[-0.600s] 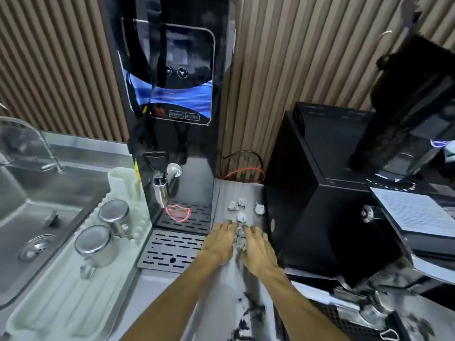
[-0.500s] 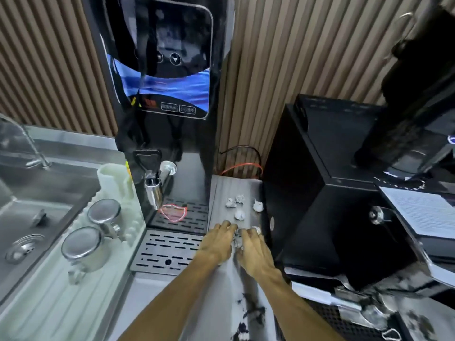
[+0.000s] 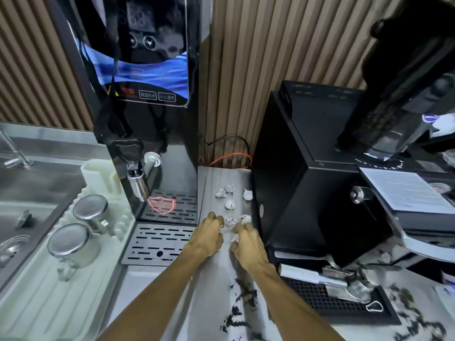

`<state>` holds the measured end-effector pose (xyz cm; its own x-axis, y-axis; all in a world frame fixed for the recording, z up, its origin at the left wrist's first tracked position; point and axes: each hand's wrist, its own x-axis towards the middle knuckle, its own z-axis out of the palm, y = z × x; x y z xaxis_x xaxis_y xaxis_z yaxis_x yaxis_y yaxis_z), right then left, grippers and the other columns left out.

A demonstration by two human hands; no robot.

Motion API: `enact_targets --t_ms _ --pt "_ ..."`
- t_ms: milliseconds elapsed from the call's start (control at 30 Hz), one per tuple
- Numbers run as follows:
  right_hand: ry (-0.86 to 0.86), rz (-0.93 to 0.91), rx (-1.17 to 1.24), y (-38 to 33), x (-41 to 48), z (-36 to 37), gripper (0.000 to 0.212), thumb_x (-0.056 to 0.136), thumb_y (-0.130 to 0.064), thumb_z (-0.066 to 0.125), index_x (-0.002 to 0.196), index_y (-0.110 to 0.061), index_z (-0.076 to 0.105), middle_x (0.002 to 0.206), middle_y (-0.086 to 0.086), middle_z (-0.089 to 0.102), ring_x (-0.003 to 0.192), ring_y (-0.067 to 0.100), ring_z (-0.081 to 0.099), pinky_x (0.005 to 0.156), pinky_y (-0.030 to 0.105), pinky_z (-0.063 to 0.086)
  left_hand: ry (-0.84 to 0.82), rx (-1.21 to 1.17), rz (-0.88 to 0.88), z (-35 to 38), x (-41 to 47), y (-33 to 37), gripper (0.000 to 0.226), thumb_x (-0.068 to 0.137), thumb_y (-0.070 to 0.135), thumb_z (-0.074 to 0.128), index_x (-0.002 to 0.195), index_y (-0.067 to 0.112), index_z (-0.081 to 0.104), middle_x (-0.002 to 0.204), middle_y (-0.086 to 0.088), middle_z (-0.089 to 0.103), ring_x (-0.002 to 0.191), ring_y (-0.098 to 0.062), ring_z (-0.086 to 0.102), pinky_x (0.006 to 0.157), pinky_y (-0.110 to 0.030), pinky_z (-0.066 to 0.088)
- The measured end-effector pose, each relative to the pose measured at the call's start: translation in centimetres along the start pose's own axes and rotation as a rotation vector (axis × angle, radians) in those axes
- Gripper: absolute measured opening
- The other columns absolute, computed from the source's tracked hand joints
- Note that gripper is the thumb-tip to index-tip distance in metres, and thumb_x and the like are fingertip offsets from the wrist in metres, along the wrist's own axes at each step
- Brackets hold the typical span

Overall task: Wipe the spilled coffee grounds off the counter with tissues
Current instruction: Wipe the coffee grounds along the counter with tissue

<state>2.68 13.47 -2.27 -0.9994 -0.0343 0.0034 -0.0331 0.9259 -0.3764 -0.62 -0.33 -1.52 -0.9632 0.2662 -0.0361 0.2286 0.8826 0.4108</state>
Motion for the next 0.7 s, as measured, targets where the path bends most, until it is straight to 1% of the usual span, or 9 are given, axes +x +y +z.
enact_targets --t_ms 133,233,400,500,600,700 --pt "0.083 -0.043 0.042 0.5 -2.9 -2.0 0.037 0.083 -0.007 0.058 0.119 -0.015 0.055 0.115 0.007 0.052 0.100 0.028 0.054 0.082 0.035 0.049 0.073 -0.025 0.020 -1.4 -2.3 1.8 0.034 0.085 0.014 0.061 0.119 0.013 0.056 0.117 -0.006 0.049 0.098 -0.028 0.059 0.083 -0.037 0.050" --pt "0.107 -0.056 0.073 1.2 -5.8 -3.6 0.040 0.086 -0.009 0.060 0.125 -0.014 0.053 0.118 0.006 0.050 0.102 0.026 0.052 0.087 0.034 0.049 0.105 -0.018 0.029 -2.0 -4.9 3.8 0.032 0.084 0.018 0.063 0.115 0.014 0.056 0.112 -0.004 0.049 0.095 -0.028 0.059 0.082 -0.040 0.051" --pt "0.163 -0.102 0.122 3.6 -12.3 -6.4 0.031 0.087 -0.009 0.060 0.117 -0.013 0.055 0.113 0.006 0.049 0.102 0.024 0.051 0.087 0.033 0.047 0.146 -0.026 0.075 -1.3 -10.3 9.2 0.029 0.085 0.019 0.065 0.114 0.014 0.058 0.114 -0.003 0.050 0.102 -0.025 0.055 0.083 -0.035 0.049" --pt "0.211 -0.113 0.134 6.2 -16.7 -8.2 0.029 0.085 -0.007 0.061 0.113 -0.011 0.057 0.112 0.008 0.051 0.101 0.026 0.053 0.085 0.033 0.047 0.141 -0.041 0.102 -0.1 -13.5 13.4 0.030 0.085 0.019 0.064 0.114 0.016 0.057 0.114 -0.003 0.051 0.101 -0.025 0.056 0.082 -0.033 0.048" --pt "0.232 -0.045 0.138 9.6 -21.3 -10.2 0.029 0.084 -0.006 0.060 0.112 -0.010 0.057 0.112 0.007 0.052 0.099 0.026 0.054 0.081 0.033 0.046 0.130 -0.036 0.126 1.5 -16.4 17.9 0.031 0.084 0.023 0.063 0.114 0.018 0.056 0.113 -0.002 0.050 0.101 -0.024 0.055 0.081 -0.033 0.047" --pt "0.278 -0.010 0.136 14.4 -26.2 -11.9 0.033 0.083 -0.006 0.062 0.114 -0.012 0.056 0.111 0.005 0.053 0.097 0.025 0.054 0.082 0.035 0.048 0.124 -0.047 0.200 3.9 -18.8 23.3 0.031 0.084 0.024 0.063 0.113 0.018 0.056 0.113 -0.002 0.050 0.102 -0.023 0.055 0.082 -0.033 0.046"
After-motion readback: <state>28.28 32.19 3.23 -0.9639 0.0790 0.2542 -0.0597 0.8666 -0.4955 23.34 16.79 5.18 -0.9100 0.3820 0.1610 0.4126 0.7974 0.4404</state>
